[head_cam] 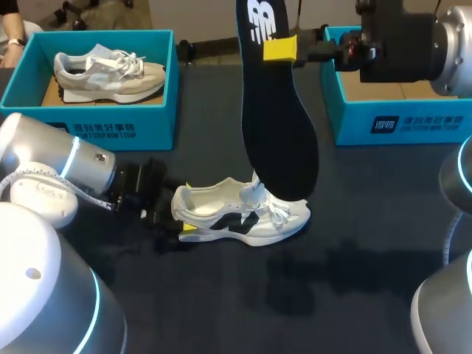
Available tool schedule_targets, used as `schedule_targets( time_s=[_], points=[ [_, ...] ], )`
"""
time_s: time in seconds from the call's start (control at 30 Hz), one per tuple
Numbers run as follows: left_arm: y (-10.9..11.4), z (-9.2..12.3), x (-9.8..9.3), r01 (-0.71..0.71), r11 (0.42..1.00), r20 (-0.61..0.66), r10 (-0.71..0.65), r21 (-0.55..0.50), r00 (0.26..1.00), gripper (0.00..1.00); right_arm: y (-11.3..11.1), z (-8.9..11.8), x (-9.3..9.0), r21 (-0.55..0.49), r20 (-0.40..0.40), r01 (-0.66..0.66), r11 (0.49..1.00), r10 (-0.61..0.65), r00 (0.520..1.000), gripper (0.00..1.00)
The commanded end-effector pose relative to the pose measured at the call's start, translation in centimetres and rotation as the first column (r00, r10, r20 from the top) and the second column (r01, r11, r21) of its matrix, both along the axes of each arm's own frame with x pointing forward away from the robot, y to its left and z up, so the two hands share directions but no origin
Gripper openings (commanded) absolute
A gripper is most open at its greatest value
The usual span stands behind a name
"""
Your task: Take the shoe out of the shoebox, open the shoe tongue, remove and reinsert the insole, then place the shoe into the shoebox
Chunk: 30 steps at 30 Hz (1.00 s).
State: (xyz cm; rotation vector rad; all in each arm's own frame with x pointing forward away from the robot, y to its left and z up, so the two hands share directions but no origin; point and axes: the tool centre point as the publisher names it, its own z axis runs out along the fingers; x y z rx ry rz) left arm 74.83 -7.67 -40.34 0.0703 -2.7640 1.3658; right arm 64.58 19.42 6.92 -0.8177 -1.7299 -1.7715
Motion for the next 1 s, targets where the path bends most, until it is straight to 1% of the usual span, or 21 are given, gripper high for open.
schedule_targets(
  time_s=[0.03,0.13,0.23,0.3,0.73,0.83,0.87,0.93,0.97,1.0],
  points=[
    [0.3,1.0,0.0,0.012,0.997,-0.009,-0.011,0.070,1.000,1.00,0.3,0.0,0.0,0.000,-0.002,0.002,1.000,-0.002,1.000,0.00],
    [0.5,1.2,0.0,0.022,0.992,-0.007,-0.021,0.125,1.000,1.00,0.3,0.0,0.0,0.000,-0.002,0.002,1.000,-0.002,1.000,0.00],
    [0.7,1.3,0.1,0.031,0.988,-0.016,-0.029,0.155,0.999,1.00,0.3,0.0,0.0,0.000,-0.002,0.002,1.000,-0.002,1.000,0.00],
    [1.0,1.5,0.2,0.038,0.979,-0.006,-0.037,0.198,0.999,1.00,0.3,0.0,0.0,0.000,-0.002,0.002,1.000,-0.002,1.000,0.00],
    [1.1,1.5,0.2,0.040,0.979,-0.004,-0.040,0.202,0.999,1.00,0.3,0.0,0.0,0.000,-0.002,0.002,1.000,-0.002,1.000,0.00],
    [1.7,2.1,0.1,0.054,0.969,-0.017,-0.051,0.239,0.999,1.00,0.3,0.0,0.0,0.000,-0.002,0.002,1.000,-0.002,1.000,0.00],
    [1.9,2.5,0.1,0.059,0.959,-0.016,-0.057,0.278,0.998,1.00,0.3,0.0,0.0,0.000,-0.002,0.002,1.000,-0.002,1.000,0.00],
    [2.0,2.7,-0.1,0.072,0.945,-0.025,-0.068,0.320,0.997,1.00,0.3,0.0,0.0,0.000,-0.002,0.002,1.000,-0.002,1.000,0.00],
    [2.0,2.9,-0.1,0.079,0.929,-0.045,-0.068,0.362,0.997,1.00,0.3,0.0,0.0,0.000,-0.002,0.002,1.000,-0.002,1.000,0.00],
    [2.0,2.9,0.0,0.070,0.919,-0.031,-0.063,0.388,0.998,1.00,0.3,0.0,0.0,0.000,-0.002,0.002,1.000,-0.002,1.000,0.00]
  ],
)
